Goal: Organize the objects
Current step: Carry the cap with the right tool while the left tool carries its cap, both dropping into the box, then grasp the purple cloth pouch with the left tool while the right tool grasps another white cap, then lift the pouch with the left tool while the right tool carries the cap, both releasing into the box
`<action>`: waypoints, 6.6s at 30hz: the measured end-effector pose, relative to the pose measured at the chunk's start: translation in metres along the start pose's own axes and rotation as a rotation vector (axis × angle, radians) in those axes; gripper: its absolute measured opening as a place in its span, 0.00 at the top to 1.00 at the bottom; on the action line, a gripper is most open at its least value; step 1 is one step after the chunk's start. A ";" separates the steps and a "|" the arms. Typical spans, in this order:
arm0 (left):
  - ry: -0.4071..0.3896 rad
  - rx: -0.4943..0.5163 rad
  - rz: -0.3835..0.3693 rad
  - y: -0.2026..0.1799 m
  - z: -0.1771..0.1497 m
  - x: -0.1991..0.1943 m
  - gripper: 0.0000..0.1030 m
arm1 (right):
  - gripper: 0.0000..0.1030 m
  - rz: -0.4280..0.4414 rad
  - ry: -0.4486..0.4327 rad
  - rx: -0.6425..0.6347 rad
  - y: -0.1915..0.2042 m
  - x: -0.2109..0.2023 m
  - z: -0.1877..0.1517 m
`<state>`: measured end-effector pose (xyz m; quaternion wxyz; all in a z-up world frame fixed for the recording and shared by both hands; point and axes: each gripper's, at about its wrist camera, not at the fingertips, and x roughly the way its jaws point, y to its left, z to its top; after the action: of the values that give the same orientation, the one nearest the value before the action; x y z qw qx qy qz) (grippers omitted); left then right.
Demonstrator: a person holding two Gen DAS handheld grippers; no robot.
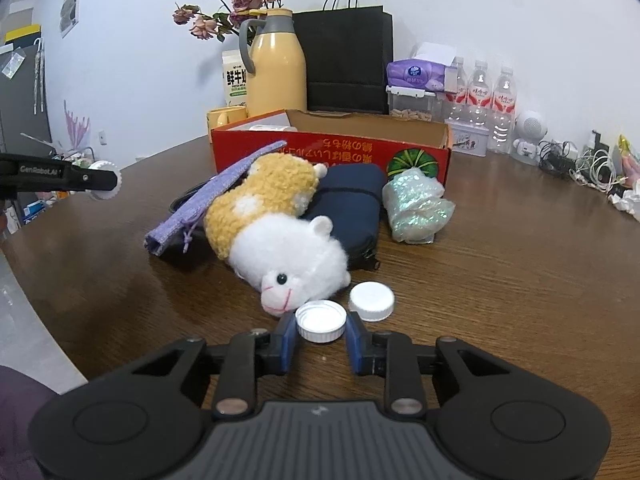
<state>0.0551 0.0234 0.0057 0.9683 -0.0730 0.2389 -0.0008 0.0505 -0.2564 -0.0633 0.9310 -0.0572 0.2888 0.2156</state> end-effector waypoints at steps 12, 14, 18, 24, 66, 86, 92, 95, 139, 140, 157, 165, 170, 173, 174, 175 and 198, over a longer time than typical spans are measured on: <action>-0.067 0.061 -0.076 -0.023 0.036 0.023 0.85 | 0.76 -0.061 -0.108 -0.043 -0.012 -0.012 0.036; -0.085 0.076 -0.095 -0.030 0.046 0.030 0.85 | 0.76 -0.067 -0.129 -0.051 -0.013 -0.006 0.049; -0.118 0.104 -0.126 -0.045 0.073 0.054 0.85 | 0.75 -0.076 -0.180 -0.064 -0.016 0.013 0.081; -0.119 0.110 -0.160 -0.063 0.115 0.108 0.85 | 0.76 -0.084 -0.236 -0.090 -0.026 0.055 0.145; 0.015 0.062 -0.026 -0.073 0.144 0.256 0.03 | 0.15 -0.052 -0.029 0.013 -0.072 0.223 0.203; -0.105 0.063 -0.054 -0.061 0.143 0.160 0.00 | 0.00 -0.125 -0.205 -0.053 -0.056 0.118 0.198; -0.097 0.090 -0.063 -0.052 0.122 0.113 0.00 | 0.00 -0.147 -0.194 -0.067 -0.047 0.068 0.165; -0.081 0.096 -0.058 -0.046 0.109 0.093 0.00 | 0.00 -0.157 -0.171 -0.058 -0.044 0.048 0.143; 0.229 -0.020 -0.232 -0.030 0.000 0.079 0.00 | 0.74 -0.066 0.031 0.047 -0.035 0.028 0.025; 0.235 -0.030 -0.237 -0.030 -0.001 0.082 0.00 | 0.74 -0.066 0.028 0.044 -0.035 0.028 0.026; 0.239 -0.093 -0.327 -0.028 -0.007 0.082 0.33 | 0.74 -0.061 0.031 0.044 -0.032 0.031 0.028; 0.219 -0.105 -0.299 -0.020 -0.005 0.075 0.68 | 0.74 -0.068 0.025 0.041 -0.031 0.028 0.029; 0.195 -0.089 -0.284 -0.015 0.001 0.070 0.81 | 0.74 -0.076 0.010 0.036 -0.031 0.025 0.032; 0.169 -0.073 -0.279 -0.014 0.006 0.064 0.85 | 0.74 -0.077 -0.002 0.029 -0.032 0.023 0.036; 0.155 -0.066 -0.277 -0.014 0.009 0.062 0.86 | 0.74 -0.078 -0.011 0.026 -0.033 0.023 0.039; 0.140 -0.059 -0.272 -0.014 0.013 0.059 0.87 | 0.74 -0.081 -0.019 0.022 -0.033 0.022 0.041; -0.058 0.032 -0.207 -0.079 0.147 0.156 0.87 | 0.74 -0.108 -0.176 -0.035 -0.054 0.125 0.203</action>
<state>0.2640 -0.0396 0.0729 0.9706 -0.0820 0.2018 -0.1025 0.2709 -0.2123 0.0333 0.9619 -0.0697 0.1986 0.1742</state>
